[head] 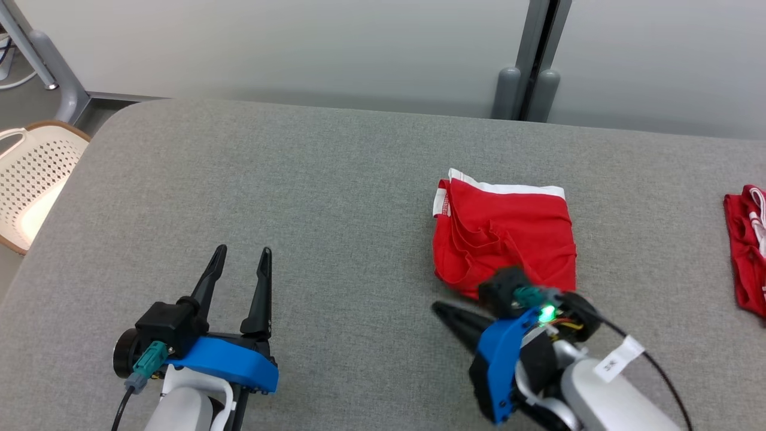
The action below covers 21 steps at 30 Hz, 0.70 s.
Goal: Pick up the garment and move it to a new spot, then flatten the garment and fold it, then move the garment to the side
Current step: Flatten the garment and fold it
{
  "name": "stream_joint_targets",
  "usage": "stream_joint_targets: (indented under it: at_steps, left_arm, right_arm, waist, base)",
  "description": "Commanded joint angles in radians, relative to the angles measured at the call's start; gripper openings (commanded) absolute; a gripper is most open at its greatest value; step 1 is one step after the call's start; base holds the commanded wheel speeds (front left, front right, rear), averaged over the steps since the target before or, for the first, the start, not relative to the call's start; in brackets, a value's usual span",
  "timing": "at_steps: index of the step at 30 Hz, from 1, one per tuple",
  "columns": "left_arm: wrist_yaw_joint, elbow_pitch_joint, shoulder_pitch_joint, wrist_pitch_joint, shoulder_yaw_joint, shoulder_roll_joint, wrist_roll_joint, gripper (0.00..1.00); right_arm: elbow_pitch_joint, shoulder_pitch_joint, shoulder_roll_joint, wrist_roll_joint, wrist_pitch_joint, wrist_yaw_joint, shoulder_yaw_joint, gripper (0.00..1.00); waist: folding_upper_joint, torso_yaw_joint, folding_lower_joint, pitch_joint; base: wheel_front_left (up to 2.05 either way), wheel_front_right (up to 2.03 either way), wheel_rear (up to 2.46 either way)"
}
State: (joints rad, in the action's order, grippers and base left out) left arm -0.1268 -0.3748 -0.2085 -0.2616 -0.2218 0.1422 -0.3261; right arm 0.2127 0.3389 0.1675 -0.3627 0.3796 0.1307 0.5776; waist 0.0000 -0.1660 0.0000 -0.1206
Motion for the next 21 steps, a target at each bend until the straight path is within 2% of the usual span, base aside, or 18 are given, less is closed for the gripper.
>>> stream_joint_targets:
  at_steps: [1,7,10,16,21]
  left_arm:
    - [0.004,0.005,0.005,-0.004,0.003,0.000,-0.001,1.00]
    - [0.003,0.015,-0.008,-0.004,0.004,-0.003,0.004,1.00]
    - [0.002,0.018,-0.022,-0.004,-0.003,-0.006,0.006,1.00]
    - [-0.001,0.021,-0.042,-0.004,-0.017,-0.010,0.005,1.00]
    - [-0.001,0.021,-0.049,-0.004,-0.023,-0.013,0.003,1.00]
  right_arm:
    - [-0.003,0.016,0.022,0.011,-0.004,0.000,-0.042,0.00]
    - [0.062,0.074,0.070,0.071,-0.017,0.000,-0.232,0.00]
    - [0.140,0.120,0.094,0.088,-0.021,0.000,-0.275,0.00]
    - [0.316,0.216,0.144,0.073,-0.040,0.000,-0.231,0.00]
    - [0.423,0.271,0.172,0.030,-0.063,0.000,-0.121,0.00]
  waist:
    - [0.0000,0.004,0.0000,0.002]
    - [0.0000,0.005,0.0000,-0.013]
    - [0.0000,-0.006,0.0000,-0.028]
    - [0.0000,-0.040,0.0000,-0.059]
    - [0.0000,-0.066,0.0000,-0.075]
  base:
    - [0.00,0.00,0.00]
    - [0.00,0.00,0.00]
    - [0.00,0.00,0.00]
    - [0.00,0.00,0.00]
    - [0.00,0.00,0.00]
